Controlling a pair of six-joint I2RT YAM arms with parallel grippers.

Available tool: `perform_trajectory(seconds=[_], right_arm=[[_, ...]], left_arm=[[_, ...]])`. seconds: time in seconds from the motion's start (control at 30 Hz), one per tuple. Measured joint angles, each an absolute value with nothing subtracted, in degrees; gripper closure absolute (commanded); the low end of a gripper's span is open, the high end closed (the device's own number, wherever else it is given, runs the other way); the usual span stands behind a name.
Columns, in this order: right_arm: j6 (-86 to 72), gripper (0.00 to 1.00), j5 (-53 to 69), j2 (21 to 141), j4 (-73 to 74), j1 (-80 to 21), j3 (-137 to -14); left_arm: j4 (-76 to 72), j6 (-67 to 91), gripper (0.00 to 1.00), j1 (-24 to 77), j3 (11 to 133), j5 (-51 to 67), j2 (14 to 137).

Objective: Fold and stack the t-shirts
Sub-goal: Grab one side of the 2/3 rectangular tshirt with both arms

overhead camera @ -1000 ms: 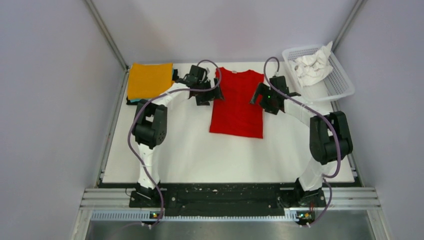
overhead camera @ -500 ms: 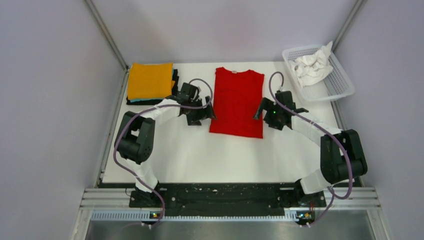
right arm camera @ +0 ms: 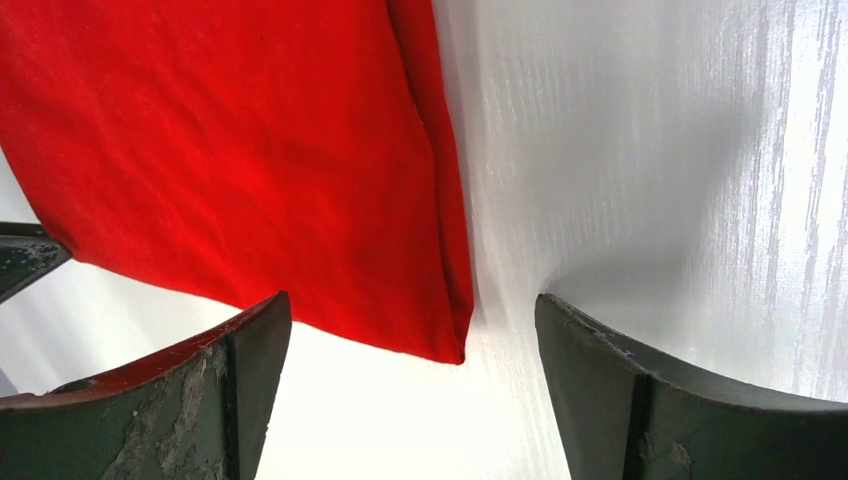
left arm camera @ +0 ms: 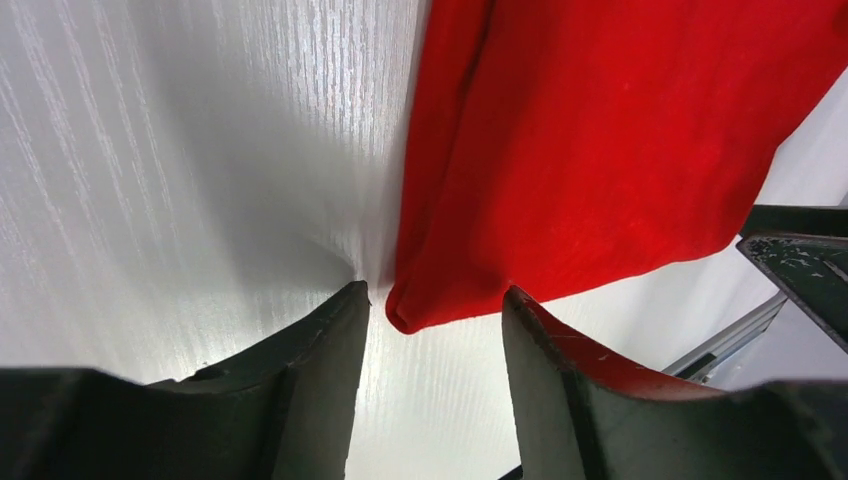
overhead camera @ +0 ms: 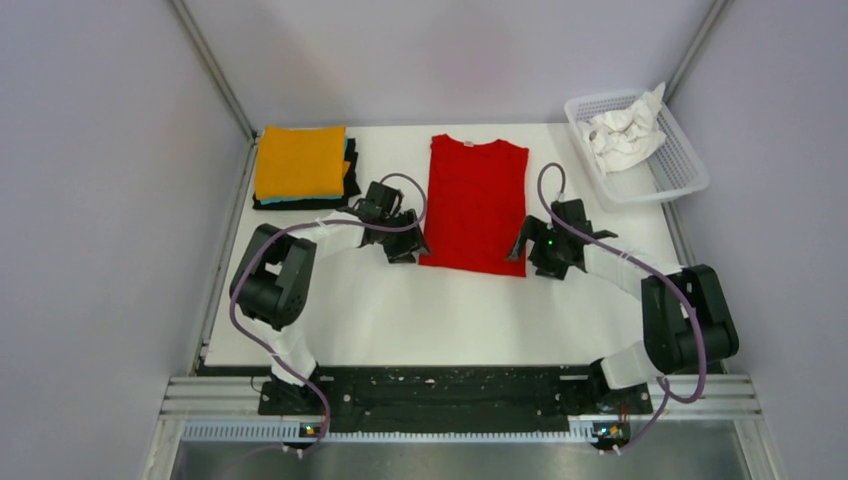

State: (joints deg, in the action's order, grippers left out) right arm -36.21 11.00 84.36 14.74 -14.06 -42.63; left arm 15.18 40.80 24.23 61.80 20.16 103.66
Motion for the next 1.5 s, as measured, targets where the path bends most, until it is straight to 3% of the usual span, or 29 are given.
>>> perform_trajectory(seconds=[0.33,0.43,0.5,0.7,0.9,1.03,1.3,1.5], right_arm=[[-36.6,0.12,11.1,82.5,14.7,-14.1,-40.9],[-36.6,0.15,11.2,82.5,14.7,-14.1,-40.9],[-36.5,0.18,11.6,82.5,14.8,-14.1,-40.8],[-36.5,0.35,13.5,82.4,14.2,-14.1,-39.5],[-36.8,0.70,15.4,83.2,12.8,-14.1,-38.3],[-37.0,1.00,15.3,84.2,11.7,-14.1,-37.7],[-34.2,1.00,17.3,83.3,11.8,-14.1,-36.3],[-29.8,1.00,23.3,71.6,22.1,-14.1,-35.2]], left_arm=[[14.8,41.7,0.67,25.6,60.9,20.1,104.8],[14.8,41.9,0.82,25.6,60.9,20.0,104.9],[14.8,42.0,1.00,25.7,60.6,19.4,105.0],[14.4,42.9,1.00,25.7,60.5,19.2,105.2],[13.1,43.5,1.00,25.7,59.7,19.6,105.1],[12.1,43.7,1.00,25.7,59.0,19.6,104.7],[12.0,44.0,1.00,26.1,54.5,17.9,100.4],[18.8,44.0,1.00,28.0,49.9,16.4,90.7]])
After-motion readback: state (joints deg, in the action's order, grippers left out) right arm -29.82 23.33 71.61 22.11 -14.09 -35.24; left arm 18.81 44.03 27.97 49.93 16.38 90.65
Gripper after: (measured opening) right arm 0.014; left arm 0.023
